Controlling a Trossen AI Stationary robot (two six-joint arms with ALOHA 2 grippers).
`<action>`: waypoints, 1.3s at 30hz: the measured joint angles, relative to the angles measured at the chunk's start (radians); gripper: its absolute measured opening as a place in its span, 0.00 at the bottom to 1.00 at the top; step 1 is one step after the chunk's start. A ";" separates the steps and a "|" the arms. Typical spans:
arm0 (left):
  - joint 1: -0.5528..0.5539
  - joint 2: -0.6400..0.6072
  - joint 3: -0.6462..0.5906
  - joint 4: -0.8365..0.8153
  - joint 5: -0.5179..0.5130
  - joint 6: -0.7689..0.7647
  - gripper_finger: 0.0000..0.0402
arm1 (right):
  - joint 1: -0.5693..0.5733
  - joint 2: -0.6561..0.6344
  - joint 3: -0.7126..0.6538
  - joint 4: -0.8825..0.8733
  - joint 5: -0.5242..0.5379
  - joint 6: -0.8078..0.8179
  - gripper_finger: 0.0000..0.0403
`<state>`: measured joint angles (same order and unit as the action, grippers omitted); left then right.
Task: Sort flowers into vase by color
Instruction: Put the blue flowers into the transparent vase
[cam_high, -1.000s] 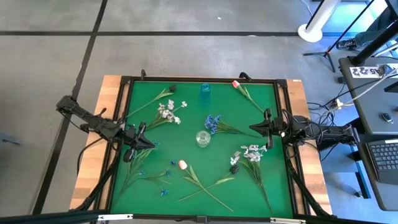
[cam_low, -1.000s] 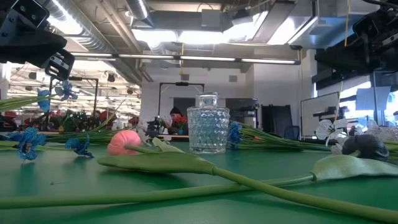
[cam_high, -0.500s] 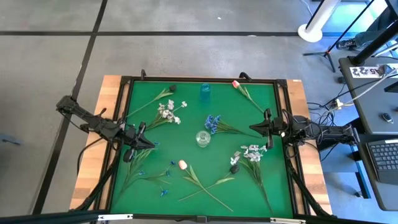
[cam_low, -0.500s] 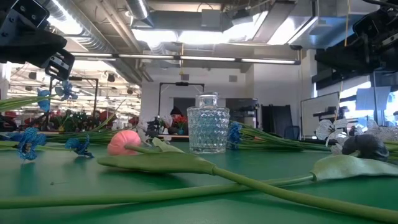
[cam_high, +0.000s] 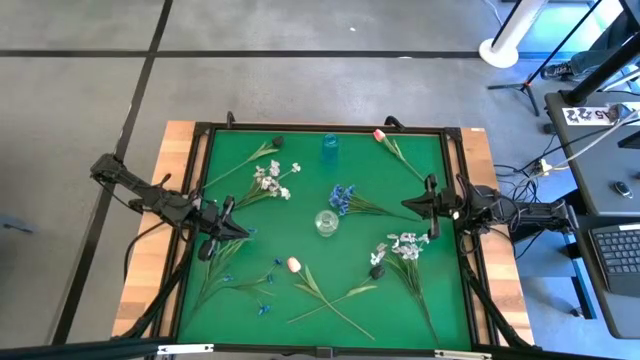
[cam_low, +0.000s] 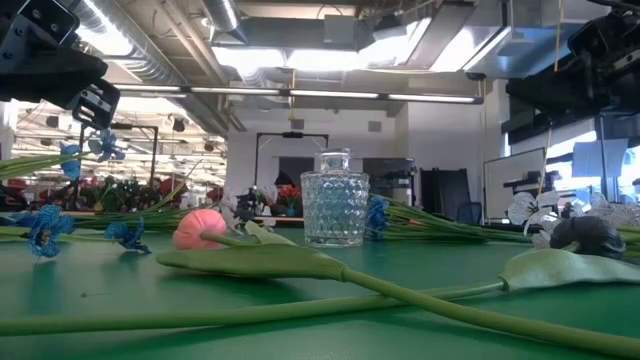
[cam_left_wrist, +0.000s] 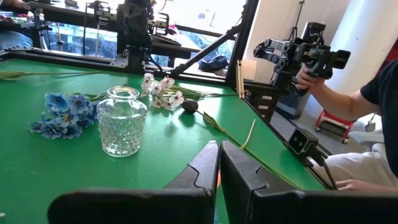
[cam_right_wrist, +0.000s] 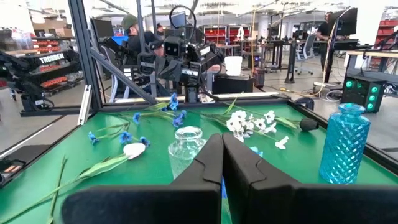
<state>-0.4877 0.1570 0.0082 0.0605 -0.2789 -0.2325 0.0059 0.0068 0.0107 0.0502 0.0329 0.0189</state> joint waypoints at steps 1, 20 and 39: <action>0.000 0.000 0.000 0.000 0.000 0.000 0.03 | 0.000 0.000 0.002 0.001 0.001 0.000 0.01; 0.000 0.000 0.000 0.000 0.000 0.000 0.03 | 0.000 0.055 0.150 0.056 0.047 0.068 0.01; 0.000 0.000 0.000 0.000 0.000 0.000 0.03 | 0.000 0.405 0.317 -0.159 0.151 0.000 0.01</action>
<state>-0.4877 0.1570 0.0082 0.0605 -0.2789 -0.2329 0.0059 0.4120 0.3278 -0.1085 0.1839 0.0192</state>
